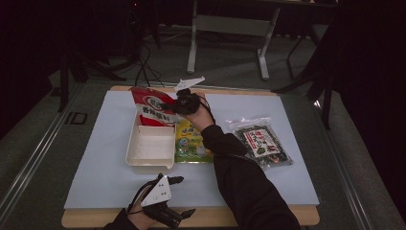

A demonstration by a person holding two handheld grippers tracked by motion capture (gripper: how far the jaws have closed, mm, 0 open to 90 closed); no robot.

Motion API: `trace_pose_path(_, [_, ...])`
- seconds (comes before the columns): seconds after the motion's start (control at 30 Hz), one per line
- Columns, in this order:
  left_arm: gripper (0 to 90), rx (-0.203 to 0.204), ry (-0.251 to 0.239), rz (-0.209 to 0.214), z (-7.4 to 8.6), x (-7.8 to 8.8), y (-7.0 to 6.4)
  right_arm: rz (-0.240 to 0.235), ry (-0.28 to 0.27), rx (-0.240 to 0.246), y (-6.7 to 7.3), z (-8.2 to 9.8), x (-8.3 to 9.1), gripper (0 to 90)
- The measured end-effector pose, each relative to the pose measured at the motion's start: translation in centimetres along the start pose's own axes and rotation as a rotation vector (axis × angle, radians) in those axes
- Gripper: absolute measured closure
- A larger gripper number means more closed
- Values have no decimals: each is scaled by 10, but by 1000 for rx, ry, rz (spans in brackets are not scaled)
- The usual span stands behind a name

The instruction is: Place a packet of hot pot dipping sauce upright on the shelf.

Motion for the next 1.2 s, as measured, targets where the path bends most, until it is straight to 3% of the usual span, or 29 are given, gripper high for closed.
trace_pose_path(0.27, [24,0,1,1,0,-1,1,2,15,1,1,4,5,734])
trace_pose_path(0.47, [23,-4,4,-3,0,-2,2,15,23,7,3,5,20,639])
trace_pose_path(0.83, [24,-2,7,-8,0,-4,4,43,27,11,8,15,55,556])
trace_pose_path(1.2, [24,3,5,-10,-1,-5,5,87,9,-7,9,43,108,524])
Point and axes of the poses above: each handheld gripper's, and its own axes: x roughly backward along the jaws, z roughly out of its underside, y roughly to its left, the point moved 7 cm from there along -x, roughly forward along the jaws, and after that the axes turned 4 degrees about -z, right-handed, at the moved point
